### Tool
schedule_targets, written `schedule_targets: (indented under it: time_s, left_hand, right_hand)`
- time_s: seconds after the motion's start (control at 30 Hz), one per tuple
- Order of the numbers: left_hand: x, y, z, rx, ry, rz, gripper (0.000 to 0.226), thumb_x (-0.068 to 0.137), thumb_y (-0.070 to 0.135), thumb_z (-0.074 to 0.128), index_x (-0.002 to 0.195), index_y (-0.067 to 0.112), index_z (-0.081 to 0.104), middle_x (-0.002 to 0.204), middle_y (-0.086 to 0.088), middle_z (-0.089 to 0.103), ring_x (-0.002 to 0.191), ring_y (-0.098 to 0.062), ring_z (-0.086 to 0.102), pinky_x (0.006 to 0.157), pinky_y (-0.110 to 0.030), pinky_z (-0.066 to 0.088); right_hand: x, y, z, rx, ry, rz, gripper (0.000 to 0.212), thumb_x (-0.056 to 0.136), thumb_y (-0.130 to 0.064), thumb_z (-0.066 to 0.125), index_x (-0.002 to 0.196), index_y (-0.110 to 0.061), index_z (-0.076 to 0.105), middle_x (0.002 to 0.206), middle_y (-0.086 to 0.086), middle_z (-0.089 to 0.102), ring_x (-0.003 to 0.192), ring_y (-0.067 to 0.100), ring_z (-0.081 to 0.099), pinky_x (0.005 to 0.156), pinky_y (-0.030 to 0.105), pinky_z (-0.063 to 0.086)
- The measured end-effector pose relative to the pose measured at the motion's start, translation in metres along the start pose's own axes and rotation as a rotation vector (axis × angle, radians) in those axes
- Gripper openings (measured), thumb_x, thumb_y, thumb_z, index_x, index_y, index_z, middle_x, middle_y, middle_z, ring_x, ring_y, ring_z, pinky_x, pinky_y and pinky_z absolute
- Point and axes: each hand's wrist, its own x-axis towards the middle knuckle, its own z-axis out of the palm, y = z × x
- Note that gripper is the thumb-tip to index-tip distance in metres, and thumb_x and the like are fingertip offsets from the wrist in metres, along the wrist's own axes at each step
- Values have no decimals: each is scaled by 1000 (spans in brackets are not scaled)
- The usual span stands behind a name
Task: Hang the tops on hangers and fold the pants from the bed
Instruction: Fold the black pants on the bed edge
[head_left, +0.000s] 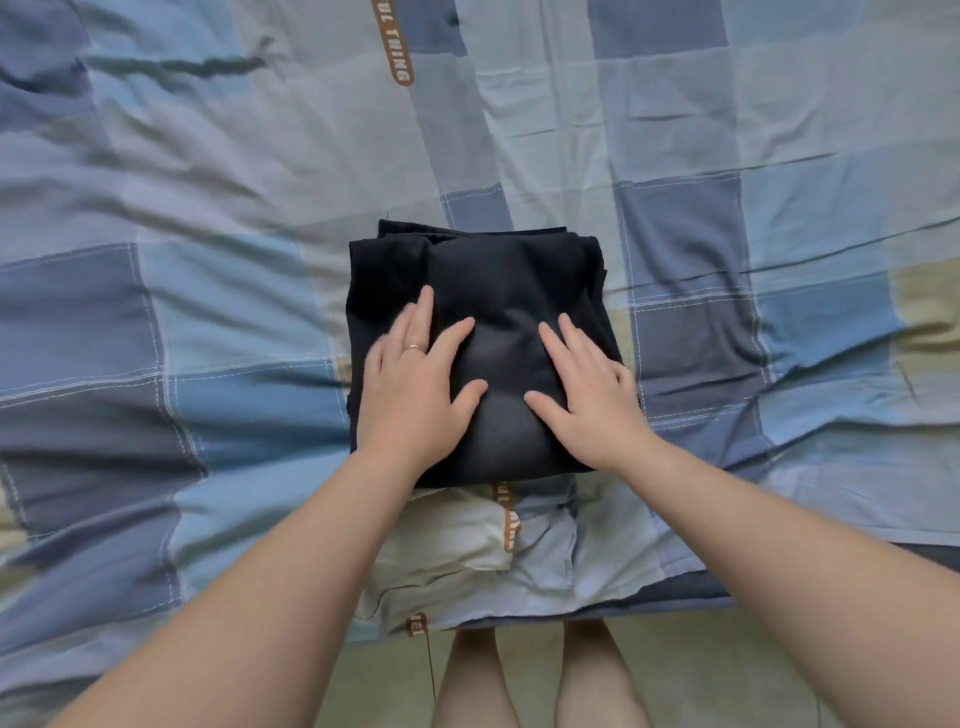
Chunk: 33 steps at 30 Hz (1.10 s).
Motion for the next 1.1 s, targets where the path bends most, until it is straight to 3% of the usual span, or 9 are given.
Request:
schedule_targets:
  time_s: [0.1, 0.17, 0.27, 0.4, 0.5, 0.6, 0.73, 0.93, 1.1]
  left_hand:
    - [-5, 4, 2, 60, 142, -103, 80, 81, 61, 67, 151, 42, 34, 169, 0, 0, 154, -33, 5, 119, -56, 11]
    - [-6, 4, 0, -15, 181, -264, 96, 76, 66, 69, 156, 41, 22, 169, -1, -3, 153, -34, 8, 118, -59, 16]
    - [-1, -1, -3, -325, 134, -511, 118, 69, 64, 79, 157, 41, 4, 168, 1, -1, 148, -32, 27, 114, -55, 33]
    - [9, -5, -12, -444, 69, -619, 127, 65, 61, 84, 153, 45, -6, 158, -10, 31, 135, -34, 46, 107, -47, 40]
    - [18, -10, -18, -518, -5, -696, 120, 65, 64, 82, 153, 35, 7, 151, -5, 45, 134, -33, 48, 108, -45, 40]
    - [20, -20, -21, -518, -119, -709, 103, 68, 69, 77, 146, 27, 25, 146, 2, 51, 131, -31, 50, 108, -42, 41]
    - [10, -24, -23, -653, -152, -679, 101, 62, 65, 83, 144, 30, 36, 140, 10, 54, 127, -21, 54, 110, -44, 43]
    - [-31, -2, -16, -703, -256, -716, 107, 49, 70, 81, 141, 28, 47, 135, 9, 60, 120, -21, 59, 105, -45, 48]
    - [-83, 24, -10, -713, -416, -705, 95, 65, 56, 86, 144, 22, 44, 138, 2, 58, 122, -26, 58, 105, -45, 47]
  right_hand:
    - [-5, 10, 4, -74, 140, -20, 72, 97, -55, 44, 159, -35, 13, 169, -7, 1, 155, 15, 3, 120, 44, 12]
    - [-8, 16, 5, -76, 192, 59, 78, 96, -58, 45, 160, -34, 9, 169, -2, -3, 155, 21, 0, 121, 48, 9]
    - [-10, 27, 0, 258, 123, 243, 98, 90, -61, 57, 160, -32, -5, 169, 0, -6, 155, 22, 4, 124, 45, 15]
    - [-1, 32, -11, 515, 79, 330, 102, 83, -55, 72, 160, -27, 12, 160, -5, 33, 146, 17, 33, 117, 37, 32]
    - [8, 33, -16, 760, -22, 365, 74, 81, -43, 79, 143, -29, 43, 132, -15, 59, 124, 12, 57, 102, 32, 45]
    - [15, 40, -21, 944, -119, 420, 51, 81, -36, 82, 127, -26, 59, 120, -9, 70, 109, 11, 67, 88, 27, 51]
    - [9, 46, -31, 1043, -161, 489, 51, 76, -48, 82, 119, -24, 68, 106, -8, 77, 91, 10, 75, 76, 24, 55]
    - [-51, 57, -34, 1098, -272, 647, 51, 74, -53, 82, 112, -21, 71, 97, -2, 79, 85, 18, 77, 76, 33, 56]
    - [-139, 58, -32, 1156, -226, 787, 57, 72, -52, 84, 115, -18, 71, 100, 4, 79, 89, 26, 76, 86, 39, 58]
